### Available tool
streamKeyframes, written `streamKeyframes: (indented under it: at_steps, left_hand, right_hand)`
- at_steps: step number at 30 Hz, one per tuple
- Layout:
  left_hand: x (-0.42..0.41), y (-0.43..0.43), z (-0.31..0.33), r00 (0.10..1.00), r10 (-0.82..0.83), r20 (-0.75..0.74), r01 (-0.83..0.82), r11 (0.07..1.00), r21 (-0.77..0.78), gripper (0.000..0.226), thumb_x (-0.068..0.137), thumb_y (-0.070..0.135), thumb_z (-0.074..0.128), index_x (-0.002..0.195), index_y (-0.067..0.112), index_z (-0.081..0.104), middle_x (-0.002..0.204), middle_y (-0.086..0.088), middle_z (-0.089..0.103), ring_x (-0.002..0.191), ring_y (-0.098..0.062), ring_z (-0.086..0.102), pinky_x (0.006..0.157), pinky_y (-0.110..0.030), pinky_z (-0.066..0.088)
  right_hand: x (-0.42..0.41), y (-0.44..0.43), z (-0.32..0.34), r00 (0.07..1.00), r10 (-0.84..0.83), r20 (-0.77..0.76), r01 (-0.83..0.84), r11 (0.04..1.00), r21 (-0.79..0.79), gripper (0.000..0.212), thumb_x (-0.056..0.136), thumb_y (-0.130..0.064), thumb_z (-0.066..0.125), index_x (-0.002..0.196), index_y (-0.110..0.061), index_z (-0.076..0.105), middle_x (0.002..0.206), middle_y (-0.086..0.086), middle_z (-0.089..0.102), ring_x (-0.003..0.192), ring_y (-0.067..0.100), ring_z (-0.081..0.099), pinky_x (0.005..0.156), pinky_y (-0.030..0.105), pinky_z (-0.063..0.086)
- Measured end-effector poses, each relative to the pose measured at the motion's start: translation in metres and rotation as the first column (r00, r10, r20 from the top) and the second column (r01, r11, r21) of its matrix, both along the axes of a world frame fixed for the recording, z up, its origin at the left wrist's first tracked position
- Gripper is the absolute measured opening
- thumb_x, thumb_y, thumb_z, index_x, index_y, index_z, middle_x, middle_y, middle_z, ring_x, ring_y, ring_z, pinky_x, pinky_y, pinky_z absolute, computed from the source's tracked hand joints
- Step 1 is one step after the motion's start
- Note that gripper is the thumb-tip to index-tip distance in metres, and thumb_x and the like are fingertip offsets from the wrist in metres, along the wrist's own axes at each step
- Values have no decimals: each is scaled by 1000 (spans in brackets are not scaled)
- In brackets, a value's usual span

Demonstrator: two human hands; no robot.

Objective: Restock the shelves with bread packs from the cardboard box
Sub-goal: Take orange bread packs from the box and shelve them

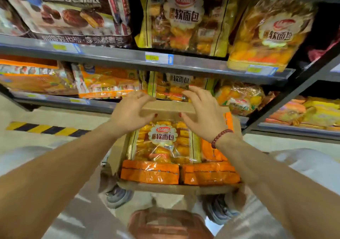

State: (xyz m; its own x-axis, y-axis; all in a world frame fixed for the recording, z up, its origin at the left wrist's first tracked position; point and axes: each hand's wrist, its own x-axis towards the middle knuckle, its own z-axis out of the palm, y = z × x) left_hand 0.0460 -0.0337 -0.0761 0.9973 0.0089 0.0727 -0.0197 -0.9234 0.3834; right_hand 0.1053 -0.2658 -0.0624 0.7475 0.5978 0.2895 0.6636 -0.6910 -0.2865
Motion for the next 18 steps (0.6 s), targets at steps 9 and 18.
streamKeyframes:
  at_steps: [9, 18]
  left_hand:
    - [-85, 2, -71, 945, 28, -326, -23, 1000, 21, 54, 83, 43, 69, 132, 25, 58, 131, -1, 59, 124, -20, 50, 100, -36, 45]
    - [-108, 4, -90, 801, -33, -598, 97, 992, 75, 64, 85, 49, 62, 144, 34, 42, 135, 0, 55, 119, -20, 54, 98, -33, 47]
  right_hand:
    - [-84, 5, -89, 875, 22, -484, -130, 973, -191, 50, 87, -37, 60, 133, -21, 48, 136, 1, 48, 129, 20, 37, 109, 34, 30]
    - [-104, 7, -114, 804, -127, -581, -64, 953, -297, 42, 89, -28, 59, 129, -19, 52, 134, 4, 51, 123, 21, 48, 101, 33, 41]
